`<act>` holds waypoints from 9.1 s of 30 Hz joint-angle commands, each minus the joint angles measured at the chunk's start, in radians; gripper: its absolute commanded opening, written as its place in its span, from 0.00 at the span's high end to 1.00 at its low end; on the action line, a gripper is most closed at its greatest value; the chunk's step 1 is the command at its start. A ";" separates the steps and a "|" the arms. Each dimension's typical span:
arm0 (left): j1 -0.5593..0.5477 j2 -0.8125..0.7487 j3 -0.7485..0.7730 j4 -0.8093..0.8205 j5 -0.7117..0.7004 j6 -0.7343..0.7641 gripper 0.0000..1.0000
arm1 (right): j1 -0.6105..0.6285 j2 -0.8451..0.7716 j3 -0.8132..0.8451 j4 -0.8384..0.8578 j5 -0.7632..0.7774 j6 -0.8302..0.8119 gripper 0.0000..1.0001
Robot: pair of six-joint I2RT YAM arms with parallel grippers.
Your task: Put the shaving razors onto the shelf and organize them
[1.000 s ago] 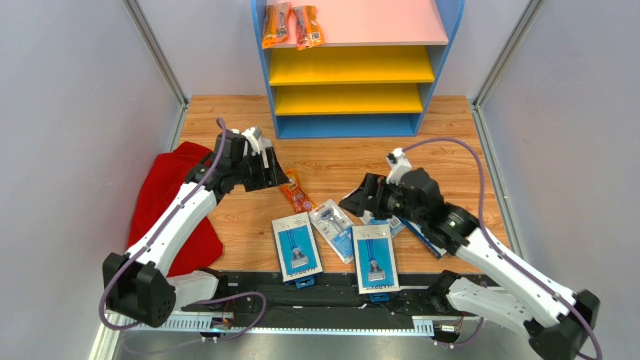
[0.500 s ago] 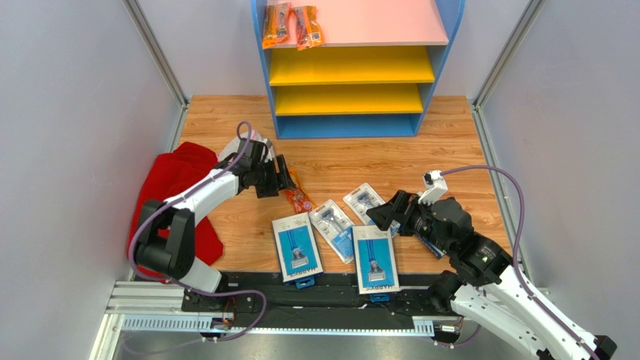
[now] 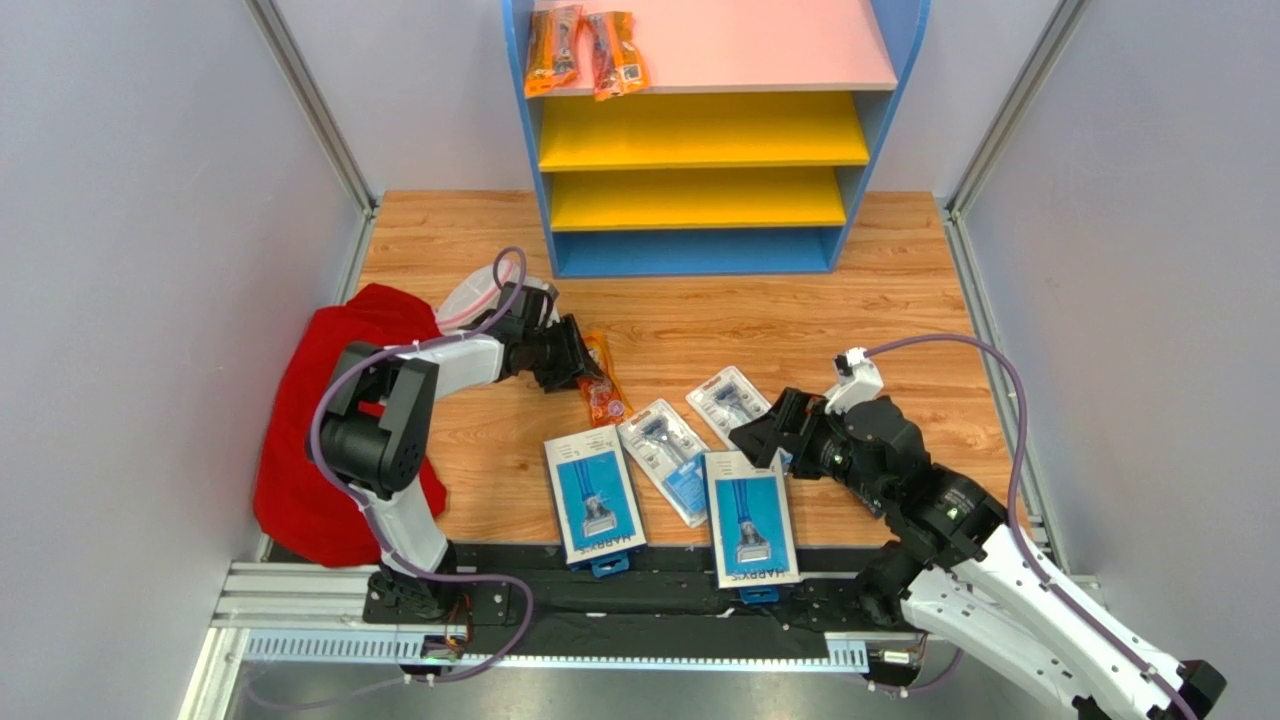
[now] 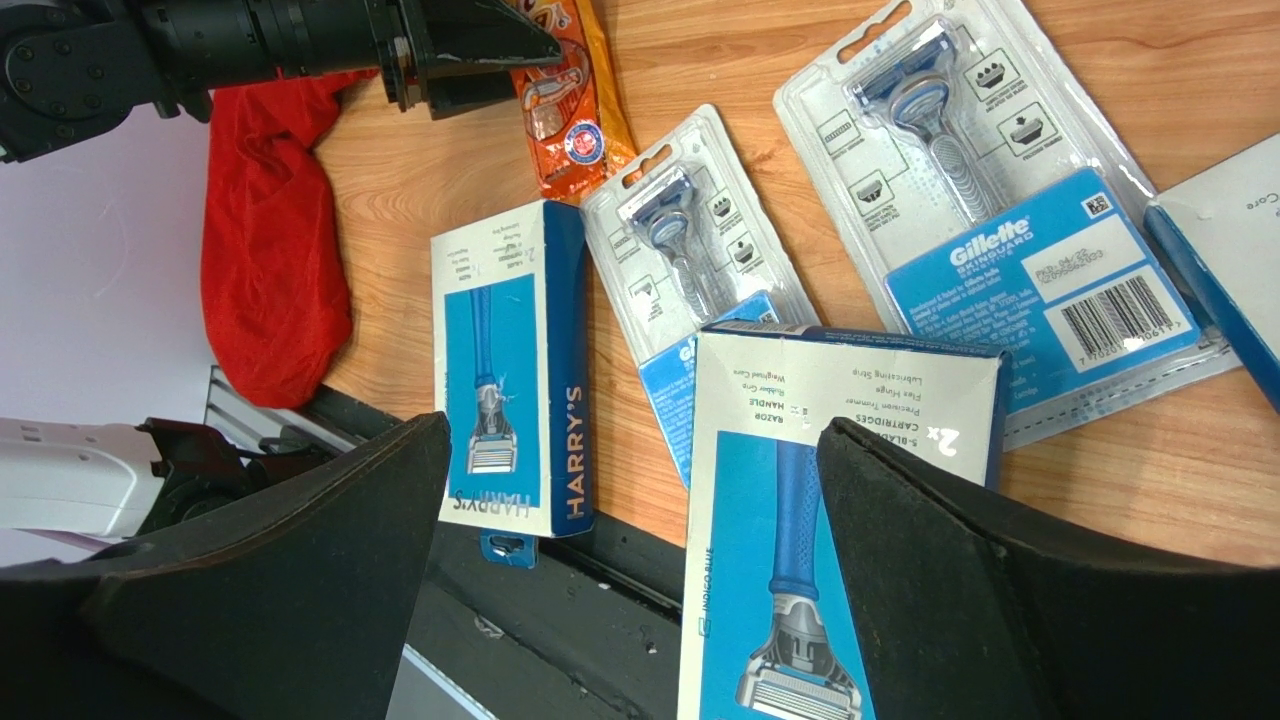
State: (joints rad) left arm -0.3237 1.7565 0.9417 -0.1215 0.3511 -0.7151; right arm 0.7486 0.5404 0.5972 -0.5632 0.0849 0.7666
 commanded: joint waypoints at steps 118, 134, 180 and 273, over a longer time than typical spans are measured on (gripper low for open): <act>-0.006 -0.897 -0.050 -0.650 -0.018 0.175 0.32 | 0.002 0.703 0.800 0.249 -0.233 -0.110 1.00; -0.006 -0.914 -0.089 -0.659 -0.004 0.180 0.32 | -0.091 1.125 1.516 -0.033 -0.353 -0.133 1.00; -0.006 -0.979 -0.187 -0.632 0.058 0.154 0.34 | -0.482 1.690 2.023 0.269 -0.487 0.493 0.99; -0.008 -1.057 -0.222 -0.613 0.080 0.115 0.37 | -0.446 1.571 1.814 0.286 -0.565 0.422 0.66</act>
State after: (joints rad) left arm -0.3286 0.7139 0.7204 -0.7422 0.4278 -0.5926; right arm 0.2989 2.1147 2.3646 -0.2749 -0.4484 1.1816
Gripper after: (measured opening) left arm 0.636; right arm 0.342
